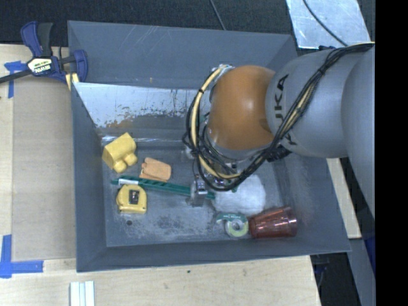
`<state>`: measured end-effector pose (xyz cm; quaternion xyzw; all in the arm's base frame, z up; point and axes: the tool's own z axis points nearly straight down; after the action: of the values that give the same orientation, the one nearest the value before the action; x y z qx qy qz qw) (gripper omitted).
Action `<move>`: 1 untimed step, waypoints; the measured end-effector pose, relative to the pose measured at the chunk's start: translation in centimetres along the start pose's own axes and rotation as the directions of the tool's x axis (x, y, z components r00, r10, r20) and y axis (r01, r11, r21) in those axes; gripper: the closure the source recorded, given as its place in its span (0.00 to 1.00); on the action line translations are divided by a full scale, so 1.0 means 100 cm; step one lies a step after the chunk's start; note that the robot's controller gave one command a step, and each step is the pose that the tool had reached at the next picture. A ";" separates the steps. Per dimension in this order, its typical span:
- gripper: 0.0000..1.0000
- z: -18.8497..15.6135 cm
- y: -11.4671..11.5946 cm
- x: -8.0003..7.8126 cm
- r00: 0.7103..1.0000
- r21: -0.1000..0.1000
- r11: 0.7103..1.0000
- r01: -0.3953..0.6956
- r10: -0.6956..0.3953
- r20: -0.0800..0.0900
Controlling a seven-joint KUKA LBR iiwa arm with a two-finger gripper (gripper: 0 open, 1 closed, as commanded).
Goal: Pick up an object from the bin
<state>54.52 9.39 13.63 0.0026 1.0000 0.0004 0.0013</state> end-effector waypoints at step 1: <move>0.00 0.000 0.000 0.000 1.000 0.000 1.000 0.000 0.000 0.000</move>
Offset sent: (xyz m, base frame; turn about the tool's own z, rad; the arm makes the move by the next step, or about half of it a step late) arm -0.0006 -0.0168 -0.0444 0.2624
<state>54.53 9.39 13.63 0.0026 1.0000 0.0004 0.0013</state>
